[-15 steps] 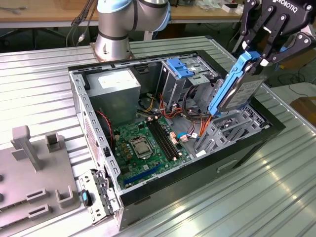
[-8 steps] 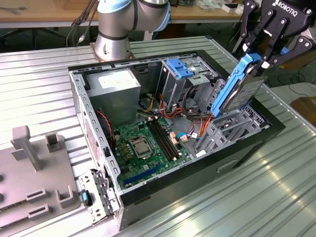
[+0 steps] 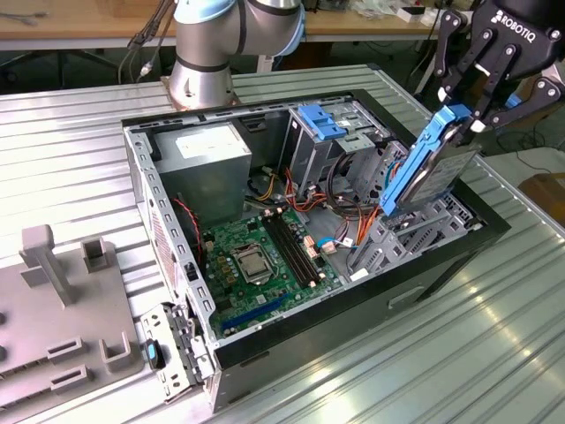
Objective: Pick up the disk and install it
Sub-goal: 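Insert the disk into the insertion slot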
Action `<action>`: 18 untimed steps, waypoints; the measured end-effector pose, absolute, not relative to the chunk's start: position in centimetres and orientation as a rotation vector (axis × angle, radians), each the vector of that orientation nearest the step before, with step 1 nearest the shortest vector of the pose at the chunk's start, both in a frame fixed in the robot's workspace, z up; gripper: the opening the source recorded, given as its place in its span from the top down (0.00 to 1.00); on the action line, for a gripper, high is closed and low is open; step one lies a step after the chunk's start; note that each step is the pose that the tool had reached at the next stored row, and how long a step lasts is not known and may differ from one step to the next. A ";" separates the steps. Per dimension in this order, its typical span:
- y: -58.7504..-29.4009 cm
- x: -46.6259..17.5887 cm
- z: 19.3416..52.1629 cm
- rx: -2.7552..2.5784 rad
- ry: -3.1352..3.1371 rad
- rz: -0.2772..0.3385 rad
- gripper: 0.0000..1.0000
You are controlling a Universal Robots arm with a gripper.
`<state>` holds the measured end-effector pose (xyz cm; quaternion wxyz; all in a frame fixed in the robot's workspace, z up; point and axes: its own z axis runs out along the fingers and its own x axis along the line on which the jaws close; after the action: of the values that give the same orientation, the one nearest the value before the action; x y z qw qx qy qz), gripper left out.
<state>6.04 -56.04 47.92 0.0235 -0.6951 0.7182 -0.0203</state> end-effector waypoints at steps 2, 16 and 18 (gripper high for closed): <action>-56.1 6.1 47.8 -2.152 2.225 -0.063 0.63; -57.0 6.8 46.8 -2.137 2.253 -0.053 0.63; -57.0 6.8 46.5 -2.136 2.254 -0.053 0.63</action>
<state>6.84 -56.96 46.54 0.0179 -0.6877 0.7255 -0.0172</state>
